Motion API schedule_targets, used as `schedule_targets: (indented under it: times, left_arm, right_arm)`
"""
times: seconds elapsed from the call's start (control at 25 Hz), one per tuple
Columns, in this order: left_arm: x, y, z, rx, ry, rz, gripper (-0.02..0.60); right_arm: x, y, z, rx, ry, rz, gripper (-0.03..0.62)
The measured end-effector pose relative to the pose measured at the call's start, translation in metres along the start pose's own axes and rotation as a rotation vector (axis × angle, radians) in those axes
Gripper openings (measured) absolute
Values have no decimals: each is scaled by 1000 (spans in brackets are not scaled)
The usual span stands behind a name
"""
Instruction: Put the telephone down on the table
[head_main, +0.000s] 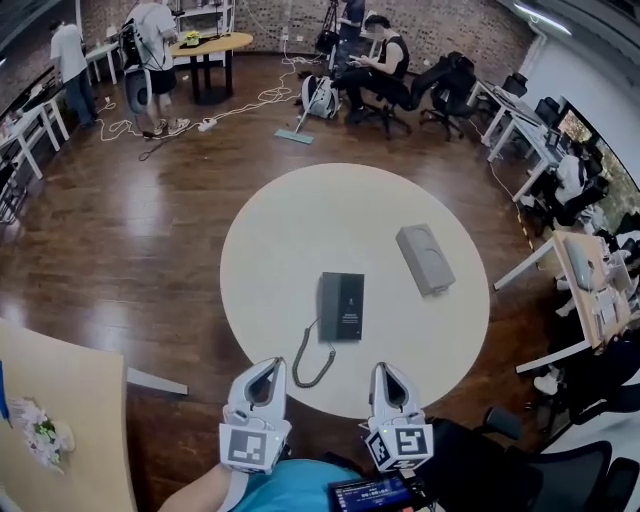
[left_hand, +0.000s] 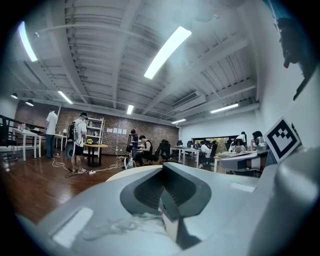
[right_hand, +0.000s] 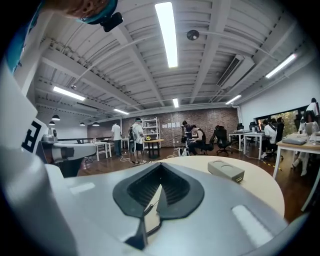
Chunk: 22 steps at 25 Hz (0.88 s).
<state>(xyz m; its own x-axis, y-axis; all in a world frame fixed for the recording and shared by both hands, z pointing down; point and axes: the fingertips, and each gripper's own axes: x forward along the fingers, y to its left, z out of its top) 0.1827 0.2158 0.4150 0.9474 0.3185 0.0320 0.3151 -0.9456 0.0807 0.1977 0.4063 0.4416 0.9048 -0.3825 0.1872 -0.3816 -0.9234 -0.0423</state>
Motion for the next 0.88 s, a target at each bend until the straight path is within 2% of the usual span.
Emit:
schedule_targets:
  times: [0.2, 0.32, 0.56, 0.64, 0.88]
  left_arm:
    - [11, 30, 0, 18, 10, -29, 12]
    - [23, 41, -1, 14, 11, -32, 12]
    - [52, 47, -19, 6, 62, -38, 14]
    - [63, 47, -25, 4, 70, -35, 14]
    - [96, 46, -53, -19, 113, -37, 32]
  right_arm:
    - [25, 0, 10, -15, -5, -38, -6]
    - [37, 2, 13, -38, 12, -26, -6]
    - [62, -10, 11, -40, 49, 14, -3]
    - [72, -17, 5, -27, 66, 40, 61]
    - [113, -47, -20, 13, 150, 142, 147]
